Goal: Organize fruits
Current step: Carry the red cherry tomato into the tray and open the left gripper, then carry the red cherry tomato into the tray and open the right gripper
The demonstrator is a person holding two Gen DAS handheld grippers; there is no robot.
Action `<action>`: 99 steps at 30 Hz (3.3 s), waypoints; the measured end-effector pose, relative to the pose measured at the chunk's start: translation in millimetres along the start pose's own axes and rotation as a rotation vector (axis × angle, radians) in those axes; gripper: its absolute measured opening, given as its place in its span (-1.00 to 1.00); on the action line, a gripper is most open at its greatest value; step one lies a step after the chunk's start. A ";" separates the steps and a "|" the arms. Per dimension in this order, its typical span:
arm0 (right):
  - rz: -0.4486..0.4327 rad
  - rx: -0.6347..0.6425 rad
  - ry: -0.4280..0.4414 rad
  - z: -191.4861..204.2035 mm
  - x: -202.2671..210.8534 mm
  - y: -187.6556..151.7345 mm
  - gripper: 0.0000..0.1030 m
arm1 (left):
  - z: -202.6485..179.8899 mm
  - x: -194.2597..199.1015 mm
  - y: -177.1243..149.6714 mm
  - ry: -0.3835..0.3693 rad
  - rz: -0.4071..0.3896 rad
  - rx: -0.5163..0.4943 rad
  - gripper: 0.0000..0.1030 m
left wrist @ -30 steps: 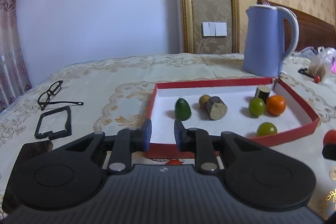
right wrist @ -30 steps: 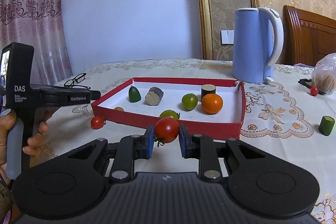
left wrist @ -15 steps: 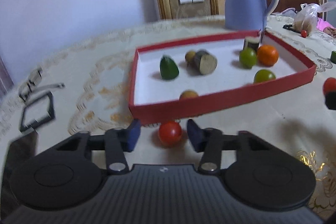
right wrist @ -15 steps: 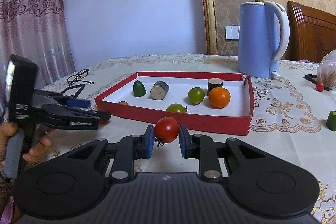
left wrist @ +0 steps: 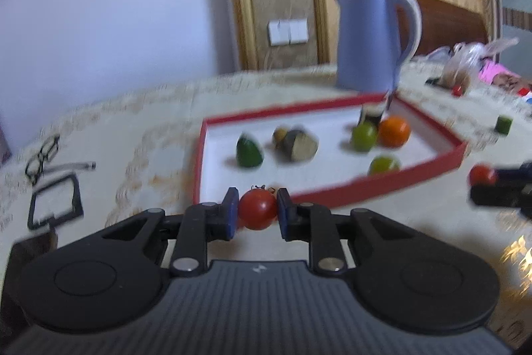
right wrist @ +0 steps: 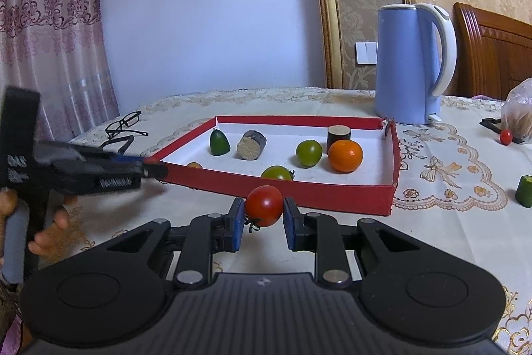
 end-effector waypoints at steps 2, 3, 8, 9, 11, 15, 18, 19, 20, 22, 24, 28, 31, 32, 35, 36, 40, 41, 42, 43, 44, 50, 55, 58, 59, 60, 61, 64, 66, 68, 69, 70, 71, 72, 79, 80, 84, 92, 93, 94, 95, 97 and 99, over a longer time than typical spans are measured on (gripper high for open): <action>-0.004 -0.001 0.000 -0.4 1.2 0.1 -0.54 | -6.5 -0.9 13.6 0.001 -0.014 -0.021 -0.57; -0.005 -0.003 0.000 -0.8 1.3 0.3 -0.54 | -10.4 -4.3 20.9 0.005 -0.015 -0.032 -0.57; -0.008 -0.006 -0.003 -2.6 3.3 -0.2 -0.54 | -27.1 -43.9 49.4 -0.017 0.020 -0.037 -0.57; -0.009 -0.008 -0.004 -3.3 3.8 0.0 -0.54 | -30.4 -57.6 54.5 -0.024 0.037 -0.031 -0.57; -0.010 -0.011 -0.009 -5.2 4.6 0.2 -0.54 | -35.4 -80.7 59.6 -0.017 0.067 -0.024 -0.57; -0.008 -0.016 -0.016 -9.9 4.1 0.7 -0.54 | -44.6 -117.1 64.5 0.006 0.126 -0.033 -0.25; -0.004 -0.017 -0.019 -12.1 3.4 0.3 -0.54 | -40.9 -111.9 64.3 0.072 0.090 -0.028 0.60; -0.004 -0.017 -0.020 -12.7 3.5 0.4 -0.54 | -38.6 -106.2 63.9 0.087 0.072 -0.028 0.65; -0.005 -0.019 -0.021 -13.3 3.4 0.5 -0.54 | -34.6 -100.0 62.8 0.107 0.061 -0.027 0.65; -0.003 -0.022 -0.023 -14.1 2.6 0.5 -0.54 | -21.2 -82.1 56.1 0.173 0.042 -0.014 0.70; -0.006 -0.023 -0.024 -13.1 3.1 0.8 -0.54 | -1.0 -58.9 44.9 0.219 0.004 0.041 0.89; 0.000 -0.010 -0.017 -5.2 -1.6 1.1 -0.54 | 36.1 -23.0 16.3 0.239 -0.053 0.180 1.00; 0.006 -0.001 -0.014 0.8 -7.3 2.0 -0.54 | 55.3 -5.6 -3.5 0.276 -0.075 0.227 1.00; 0.007 0.006 -0.012 3.5 -8.8 2.7 -0.54 | 58.6 -1.6 -8.0 0.290 -0.086 0.230 1.00; 0.004 0.018 -0.010 9.1 -11.9 6.9 -0.54 | 66.4 2.2 -14.0 0.321 -0.101 0.251 1.00; 0.000 0.024 -0.011 10.8 -12.6 8.5 -0.54 | 67.6 2.0 -14.0 0.308 -0.101 0.262 1.00; -0.018 0.027 -0.019 12.6 -17.4 18.8 -0.54 | 68.6 0.4 -13.9 0.304 -0.097 0.266 1.00; -0.020 0.022 -0.021 11.9 -20.0 22.2 -0.54 | 68.3 1.1 -14.3 0.305 -0.097 0.264 1.00; -0.020 0.018 -0.022 11.0 -23.2 25.2 -0.54 | 68.2 1.7 -14.6 0.308 -0.100 0.264 1.00; -0.020 0.017 -0.022 10.6 -26.4 28.3 -0.54 | 68.1 2.2 -14.6 0.311 -0.102 0.262 1.00; -0.021 0.020 -0.023 11.0 -28.8 30.6 -0.54 | 67.9 2.2 -14.8 0.312 -0.102 0.261 1.00; -0.036 0.045 -0.034 14.9 -45.1 48.6 -0.53 | 68.8 1.2 -16.1 0.318 -0.096 0.265 1.00; -0.039 0.058 -0.047 14.9 -61.2 62.1 -0.53 | 70.0 0.8 -16.2 0.321 -0.092 0.267 1.00; -0.033 0.059 -0.061 11.5 -72.8 67.0 -0.53 | 69.1 0.8 -15.7 0.323 -0.092 0.263 1.00; -0.031 0.058 -0.067 10.5 -77.1 69.0 -0.53 | 69.3 0.8 -15.9 0.324 -0.092 0.261 1.00; -0.026 0.056 -0.070 9.1 -82.0 70.0 -0.53 | 69.2 0.8 -15.9 0.325 -0.092 0.259 1.00; -0.019 0.051 -0.074 7.5 -87.2 71.5 -0.53 | 69.0 0.8 -15.8 0.324 -0.092 0.258 1.00; 0.008 0.033 -0.084 0.9 -104.9 74.9 -0.53 | 68.4 0.9 -16.0 0.327 -0.092 0.252 1.00; 0.031 0.018 -0.094 -2.8 -118.0 76.5 -0.52 | 67.9 0.7 -15.9 0.325 -0.092 0.250 1.00; 0.050 0.010 -0.102 -4.3 -129.7 77.4 -0.52 | 67.7 0.4 -16.0 0.324 -0.090 0.247 1.00; 0.059 0.008 -0.108 -4.8 -136.3 78.0 -0.52 | 67.7 0.4 -16.1 0.324 -0.090 0.247 1.00; 0.066 0.007 -0.116 -5.2 -141.6 78.6 -0.52 | 67.5 0.4 -16.0 0.324 -0.090 0.246 1.00; 0.072 0.008 -0.126 -5.5 -146.5 79.4 -0.52 | 67.3 0.2 -16.1 0.323 -0.089 0.245 1.00; 0.076 0.009 -0.137 -6.3 -151.7 80.6 -0.52 | 67.2 0.2 -16.1 0.323 -0.088 0.244 1.00; 0.100 -0.008 -0.180 -11.9 -165.3 84.6 0.40 | 67.3 0.0 -16.5 0.320 -0.084 0.247 1.00; 0.082 0.002 -0.175 -10.7 -158.7 84.8 0.40 | 67.2 0.0 -16.6 0.318 -0.084 0.247 1.00; 0.031 0.068 -0.152 -3.0 -117.9 73.6 0.40 | 67.0 -0.2 -17.0 0.325 -0.080 0.246 1.00; -0.009 0.076 -0.055 2.7 -44.1 31.9 0.70 | 65.9 0.2 -15.9 0.334 -0.082 0.234 1.00; -0.006 0.066 -0.050 1.9 -39.8 27.8 0.71 | 65.1 0.1 -15.7 0.330 -0.082 0.231 1.00; 0.001 0.050 -0.048 0.3 -36.6 23.2 0.72 | 65.1 -0.1 -15.6 0.328 -0.082 0.231 1.00; 0.014 0.037 -0.048 -1.8 -35.0 18.7 0.78 | 65.1 -0.1 -15.6 0.328 -0.082 0.231 1.00; 0.047 0.038 -0.055 -4.4 -34.3 9.7 0.89 | 64.7 -0.7 -15.9 0.323 -0.076 0.234 1.00; 0.067 0.064 -0.075 -6.1 -35.0 2.9 0.92 | 63.4 -1.7 -15.8 0.314 -0.067 0.233 1.00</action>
Point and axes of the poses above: each gripper's, at about its wrist camera, not at the fingertips, and x roughly against the way its jaws point, z to its left, y to its top, the point moved 8 cm from there along -x, roughly the way its jaws point, and after that the axes turned 10 degrees about -y, right-handed, at the moved point
